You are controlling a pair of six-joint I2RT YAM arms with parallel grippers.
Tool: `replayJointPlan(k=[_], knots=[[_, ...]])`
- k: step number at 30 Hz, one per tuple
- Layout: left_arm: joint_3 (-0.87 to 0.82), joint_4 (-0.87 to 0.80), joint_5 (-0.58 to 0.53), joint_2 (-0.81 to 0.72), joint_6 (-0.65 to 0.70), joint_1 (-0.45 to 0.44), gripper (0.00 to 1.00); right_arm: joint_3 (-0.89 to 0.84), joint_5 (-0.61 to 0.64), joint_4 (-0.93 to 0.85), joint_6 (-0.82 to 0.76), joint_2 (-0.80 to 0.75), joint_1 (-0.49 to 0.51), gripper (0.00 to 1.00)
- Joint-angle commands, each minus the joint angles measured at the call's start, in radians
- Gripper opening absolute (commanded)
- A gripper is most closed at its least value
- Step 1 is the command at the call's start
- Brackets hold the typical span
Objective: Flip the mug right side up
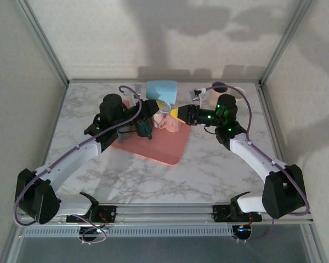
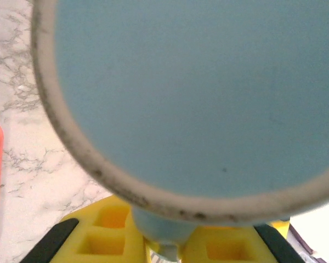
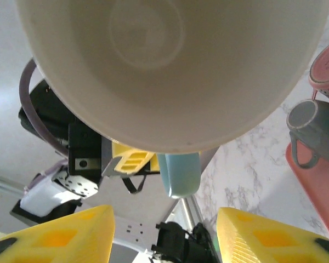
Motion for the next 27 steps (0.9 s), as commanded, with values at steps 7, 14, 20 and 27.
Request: replayJointPlan(k=[7,14,20,27], knots=[[-0.01,0.189,-0.029,-0.019,-0.061,-0.028,0.0,-0.026,0.114,0.225,0.15,0.044,0.029,0.43],[-0.01,0.198,-0.04,-0.01,-0.068,-0.038,0.0,-0.022,0.163,0.333,0.233,0.085,0.041,0.35],[-0.02,0.214,-0.048,-0.004,-0.073,-0.046,0.0,-0.02,0.205,0.362,0.263,0.093,0.052,0.24],[-0.05,0.217,-0.076,-0.005,-0.073,-0.053,0.0,-0.027,0.245,0.352,0.25,0.081,0.054,0.06]])
